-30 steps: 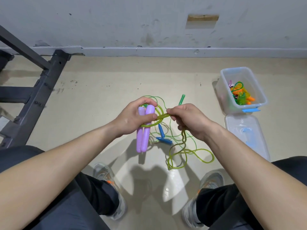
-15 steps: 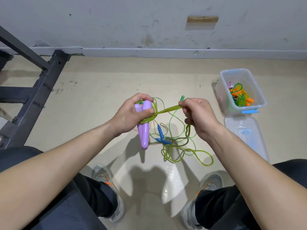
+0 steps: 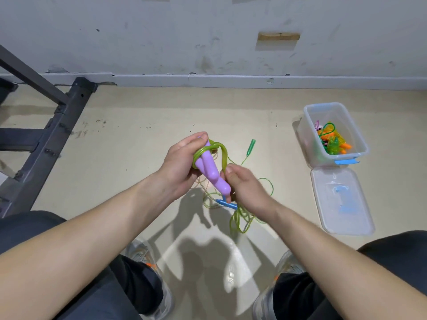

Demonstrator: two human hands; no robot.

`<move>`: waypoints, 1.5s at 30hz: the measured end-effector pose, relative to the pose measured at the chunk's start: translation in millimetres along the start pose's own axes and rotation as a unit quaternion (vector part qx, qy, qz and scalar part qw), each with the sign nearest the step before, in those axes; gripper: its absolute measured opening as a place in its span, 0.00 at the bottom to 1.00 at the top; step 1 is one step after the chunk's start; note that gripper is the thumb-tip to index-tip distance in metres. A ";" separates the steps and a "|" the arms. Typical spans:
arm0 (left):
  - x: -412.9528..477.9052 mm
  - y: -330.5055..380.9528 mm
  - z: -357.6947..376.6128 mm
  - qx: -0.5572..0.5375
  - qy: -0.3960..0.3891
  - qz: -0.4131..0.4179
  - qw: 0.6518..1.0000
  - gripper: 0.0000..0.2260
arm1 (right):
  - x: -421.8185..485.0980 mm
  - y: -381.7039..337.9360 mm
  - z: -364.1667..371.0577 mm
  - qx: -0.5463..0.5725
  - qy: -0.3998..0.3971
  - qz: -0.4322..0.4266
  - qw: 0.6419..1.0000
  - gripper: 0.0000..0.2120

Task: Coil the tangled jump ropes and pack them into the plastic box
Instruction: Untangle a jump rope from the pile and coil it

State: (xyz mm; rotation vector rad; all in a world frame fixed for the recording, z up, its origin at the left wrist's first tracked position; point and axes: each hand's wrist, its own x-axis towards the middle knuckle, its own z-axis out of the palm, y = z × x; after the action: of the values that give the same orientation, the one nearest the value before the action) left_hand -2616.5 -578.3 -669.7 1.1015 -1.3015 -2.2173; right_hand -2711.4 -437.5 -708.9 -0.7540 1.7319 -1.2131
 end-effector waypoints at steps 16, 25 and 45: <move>4.9 -32.9 19.3 0.241 0.189 0.179 0.935 0.11 | -19.8 -44.2 32.2 -0.363 -0.047 0.010 0.931 0.12; 0.8 -24.4 24.3 0.282 0.153 0.208 0.924 0.13 | -19.4 -46.4 3.6 -0.442 0.047 -0.084 0.892 0.19; 2.8 -26.0 -0.9 0.425 0.023 0.053 0.903 0.10 | -3.4 -20.4 -32.8 -0.230 -0.151 -0.043 0.960 0.10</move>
State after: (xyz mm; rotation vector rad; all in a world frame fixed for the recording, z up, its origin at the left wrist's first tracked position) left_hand -2615.3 -567.1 -693.3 1.2751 -2.3354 -1.5067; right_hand -2739.4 -428.1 -683.8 -1.2311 1.7495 -0.6999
